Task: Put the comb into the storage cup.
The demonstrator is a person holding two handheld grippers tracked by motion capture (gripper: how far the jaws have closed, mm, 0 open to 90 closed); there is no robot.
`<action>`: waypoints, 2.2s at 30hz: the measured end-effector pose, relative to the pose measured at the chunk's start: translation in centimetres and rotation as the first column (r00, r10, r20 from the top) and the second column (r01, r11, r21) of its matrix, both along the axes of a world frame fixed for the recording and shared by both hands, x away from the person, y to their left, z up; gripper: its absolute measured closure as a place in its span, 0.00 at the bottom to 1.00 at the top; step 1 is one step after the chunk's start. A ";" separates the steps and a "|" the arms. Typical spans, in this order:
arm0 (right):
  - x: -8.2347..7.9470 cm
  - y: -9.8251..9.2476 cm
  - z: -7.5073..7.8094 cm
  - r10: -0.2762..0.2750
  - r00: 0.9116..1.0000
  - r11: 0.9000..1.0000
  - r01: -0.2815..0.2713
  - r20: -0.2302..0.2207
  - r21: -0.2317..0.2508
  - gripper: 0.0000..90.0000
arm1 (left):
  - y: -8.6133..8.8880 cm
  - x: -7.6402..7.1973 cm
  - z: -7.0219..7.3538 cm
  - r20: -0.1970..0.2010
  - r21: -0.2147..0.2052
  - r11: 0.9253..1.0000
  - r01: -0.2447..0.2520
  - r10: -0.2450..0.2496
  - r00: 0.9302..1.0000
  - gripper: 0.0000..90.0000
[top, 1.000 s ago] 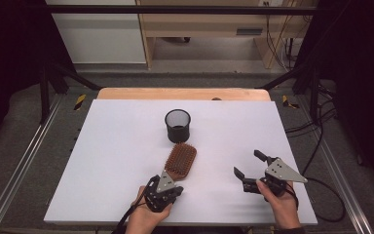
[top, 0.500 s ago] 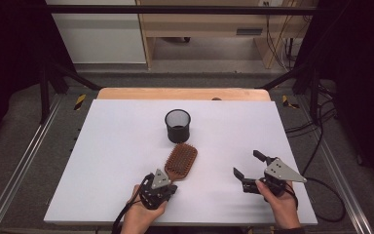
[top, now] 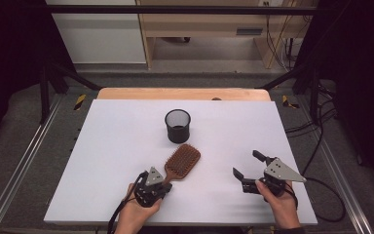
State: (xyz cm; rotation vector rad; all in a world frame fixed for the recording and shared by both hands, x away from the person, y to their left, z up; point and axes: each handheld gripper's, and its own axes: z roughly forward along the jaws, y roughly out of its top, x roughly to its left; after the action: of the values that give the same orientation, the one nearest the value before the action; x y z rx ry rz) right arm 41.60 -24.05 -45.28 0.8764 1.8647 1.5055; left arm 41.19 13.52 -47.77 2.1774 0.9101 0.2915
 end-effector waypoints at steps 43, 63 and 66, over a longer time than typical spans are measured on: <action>0.0 -0.1 0.0 0.009 1.000 1.000 -0.009 -0.004 0.003 0.08 | 1.0 1.8 2.1 0.034 0.087 0.996 0.035 -0.038 0.999 1.00; 0.1 0.0 0.0 0.017 1.000 1.000 -0.017 -0.010 0.000 0.08 | 2.0 5.5 6.9 0.098 0.104 0.995 0.002 -0.012 0.995 0.76; 0.1 0.1 0.0 0.018 1.000 1.000 -0.018 -0.012 -0.003 0.08 | 2.0 5.4 6.9 0.125 0.103 0.995 -0.011 -0.002 0.992 0.62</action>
State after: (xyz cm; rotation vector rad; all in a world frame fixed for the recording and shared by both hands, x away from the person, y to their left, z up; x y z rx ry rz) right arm 41.72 -23.97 -45.29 0.8709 1.8874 1.5112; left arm 46.62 15.50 -40.88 2.2239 0.8468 0.4818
